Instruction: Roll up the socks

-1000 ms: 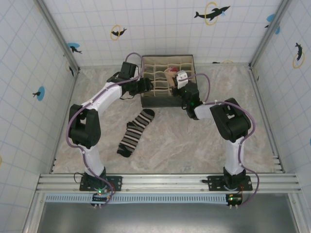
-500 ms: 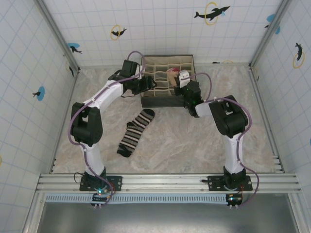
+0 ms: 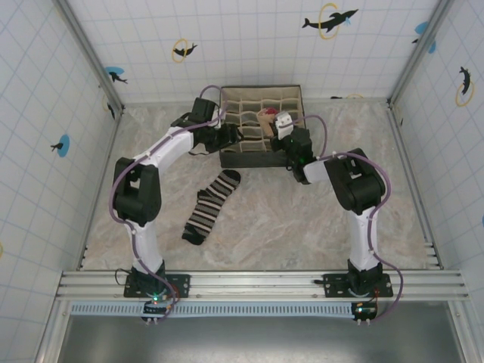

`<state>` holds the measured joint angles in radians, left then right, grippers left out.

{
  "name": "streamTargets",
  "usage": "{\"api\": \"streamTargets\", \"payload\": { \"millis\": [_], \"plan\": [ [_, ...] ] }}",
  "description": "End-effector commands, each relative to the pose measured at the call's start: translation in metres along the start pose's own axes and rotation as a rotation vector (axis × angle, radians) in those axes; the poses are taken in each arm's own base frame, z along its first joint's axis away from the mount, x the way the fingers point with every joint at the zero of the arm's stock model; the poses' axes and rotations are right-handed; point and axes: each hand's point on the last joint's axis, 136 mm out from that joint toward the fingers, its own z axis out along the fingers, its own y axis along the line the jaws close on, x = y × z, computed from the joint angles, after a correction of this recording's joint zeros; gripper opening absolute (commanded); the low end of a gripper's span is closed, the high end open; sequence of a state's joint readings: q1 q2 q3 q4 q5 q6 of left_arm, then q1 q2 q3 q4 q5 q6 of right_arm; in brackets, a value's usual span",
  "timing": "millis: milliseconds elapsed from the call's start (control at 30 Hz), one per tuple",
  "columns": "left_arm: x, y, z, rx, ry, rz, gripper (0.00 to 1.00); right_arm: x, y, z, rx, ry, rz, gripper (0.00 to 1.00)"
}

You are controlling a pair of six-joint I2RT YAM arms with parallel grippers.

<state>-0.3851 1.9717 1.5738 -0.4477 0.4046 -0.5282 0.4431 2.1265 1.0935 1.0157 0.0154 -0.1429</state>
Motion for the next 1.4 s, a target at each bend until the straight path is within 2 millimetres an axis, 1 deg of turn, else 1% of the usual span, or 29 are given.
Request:
{"api": "streamTargets", "payload": {
  "millis": [0,100,200,300,333,400,533,633,733,900,933,1000,1100,1167,1233,1367],
  "plan": [
    [-0.006,-0.004,0.002,0.019,0.004,-0.026,0.81,0.025,-0.002,-0.01,-0.012,0.075,-0.061,0.0],
    [-0.006,-0.004,0.004,0.026,0.01,-0.034,0.81,0.025,-0.003,-0.01,-0.012,0.077,-0.074,0.0],
    [-0.009,-0.01,0.006,0.05,0.023,-0.04,0.81,0.028,-0.002,-0.004,-0.022,0.104,-0.108,0.01],
    [-0.016,-0.021,0.006,0.09,0.034,-0.046,0.82,0.031,0.0,-0.003,-0.041,0.132,-0.124,0.05],
    [-0.019,-0.026,0.005,0.115,0.038,-0.054,0.82,0.031,0.0,-0.004,-0.049,0.137,-0.116,0.08],
    [-0.026,-0.037,0.005,0.164,0.044,-0.061,0.82,0.031,0.001,-0.007,-0.083,0.141,-0.084,0.1],
    [-0.044,-0.048,0.013,0.206,0.037,-0.073,0.84,0.035,0.003,-0.01,-0.137,0.158,-0.034,0.06],
    [-0.05,-0.055,0.024,0.266,0.047,-0.096,0.9,0.038,0.004,-0.013,-0.133,0.157,-0.04,0.02],
    [-0.054,-0.061,0.032,0.319,0.043,-0.107,0.91,0.039,0.002,-0.014,-0.121,0.155,-0.046,0.01],
    [-0.066,-0.069,0.033,0.367,0.004,-0.129,0.95,0.04,0.004,-0.017,-0.123,0.154,-0.058,0.0],
    [-0.067,-0.073,0.033,0.389,0.008,-0.139,0.97,0.04,0.006,-0.017,-0.128,0.152,-0.062,0.0],
    [-0.067,-0.079,0.034,0.413,0.012,-0.152,0.97,0.043,0.01,-0.02,-0.132,0.153,-0.071,0.0],
    [-0.058,-0.078,0.04,0.405,0.026,-0.156,0.97,0.046,0.013,-0.025,-0.125,0.158,-0.065,0.0],
    [-0.051,-0.071,0.042,0.388,0.033,-0.169,0.97,0.044,0.016,-0.03,-0.121,0.152,-0.055,0.0],
    [-0.047,-0.06,0.045,0.351,0.038,-0.174,0.97,0.042,0.02,-0.035,-0.125,0.152,-0.05,0.0],
    [-0.04,-0.049,0.046,0.327,0.064,-0.177,0.97,0.041,0.028,-0.047,-0.118,0.174,-0.053,0.0]
  ]
}}
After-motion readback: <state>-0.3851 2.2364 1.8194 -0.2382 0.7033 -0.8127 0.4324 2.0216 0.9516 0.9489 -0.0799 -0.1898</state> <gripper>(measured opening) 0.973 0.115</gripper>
